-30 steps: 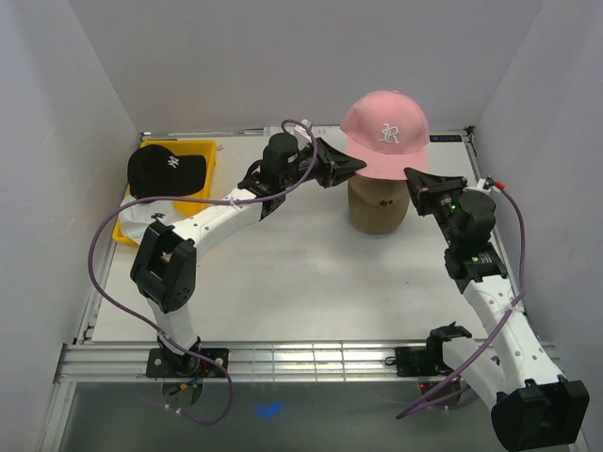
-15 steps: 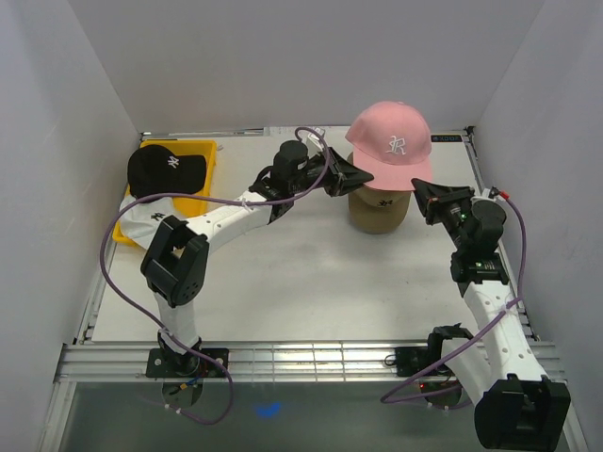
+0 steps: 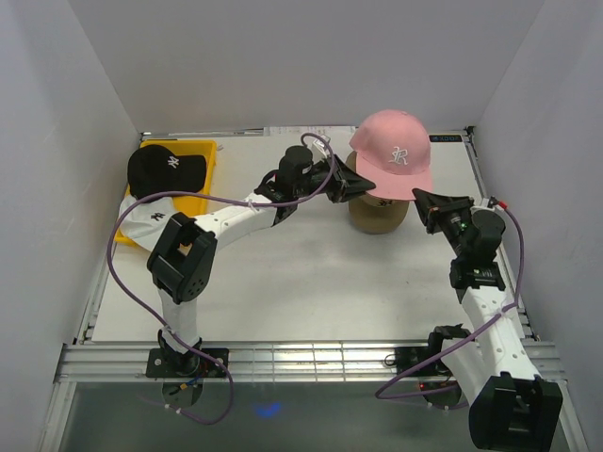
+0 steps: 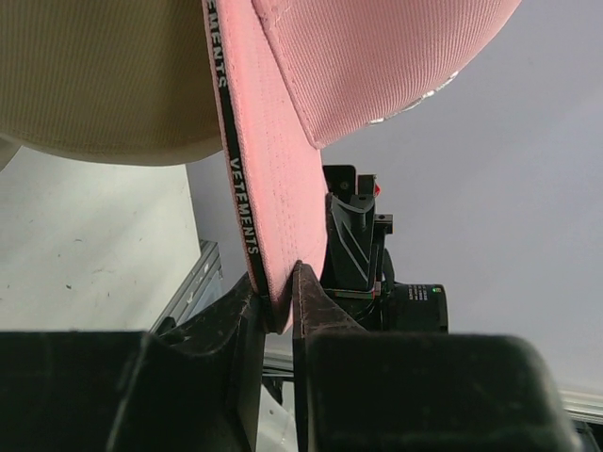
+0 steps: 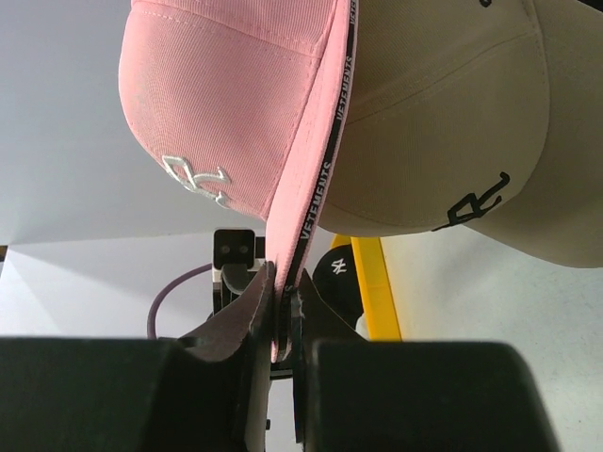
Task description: Stack the hats
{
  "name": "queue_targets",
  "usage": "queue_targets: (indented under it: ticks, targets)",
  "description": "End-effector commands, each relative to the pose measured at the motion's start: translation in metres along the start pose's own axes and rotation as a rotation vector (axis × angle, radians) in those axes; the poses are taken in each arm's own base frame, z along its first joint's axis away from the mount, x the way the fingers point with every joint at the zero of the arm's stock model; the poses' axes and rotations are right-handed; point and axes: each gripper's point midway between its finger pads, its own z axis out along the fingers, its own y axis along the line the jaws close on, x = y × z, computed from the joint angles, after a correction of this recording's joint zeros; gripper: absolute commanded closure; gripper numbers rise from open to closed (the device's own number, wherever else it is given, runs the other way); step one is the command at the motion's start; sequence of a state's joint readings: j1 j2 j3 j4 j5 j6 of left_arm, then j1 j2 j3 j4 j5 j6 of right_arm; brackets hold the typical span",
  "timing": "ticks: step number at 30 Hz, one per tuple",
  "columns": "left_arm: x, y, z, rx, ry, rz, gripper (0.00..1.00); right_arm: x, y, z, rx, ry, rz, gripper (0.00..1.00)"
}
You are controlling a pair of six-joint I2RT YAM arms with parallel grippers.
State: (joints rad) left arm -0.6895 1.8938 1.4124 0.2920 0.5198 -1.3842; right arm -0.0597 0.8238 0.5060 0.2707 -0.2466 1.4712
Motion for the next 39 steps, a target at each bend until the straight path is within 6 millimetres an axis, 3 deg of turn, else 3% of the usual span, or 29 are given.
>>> queue_targets:
  ticks: [1,30,39]
  targets:
    - [-0.008,0.023,-0.006,-0.046,-0.014,0.027,1.00,-0.015,0.003,-0.003,-0.054,-0.070,-0.083,0.92]
    - [0.012,0.101,-0.018,-0.169,-0.013,-0.081,1.00,-0.012,-0.093,-0.012,0.159,-0.081,-0.088,0.92]
    - [0.017,0.129,-0.013,-0.219,-0.007,-0.125,1.00,-0.019,-0.109,-0.011,0.222,-0.095,-0.112,0.92]
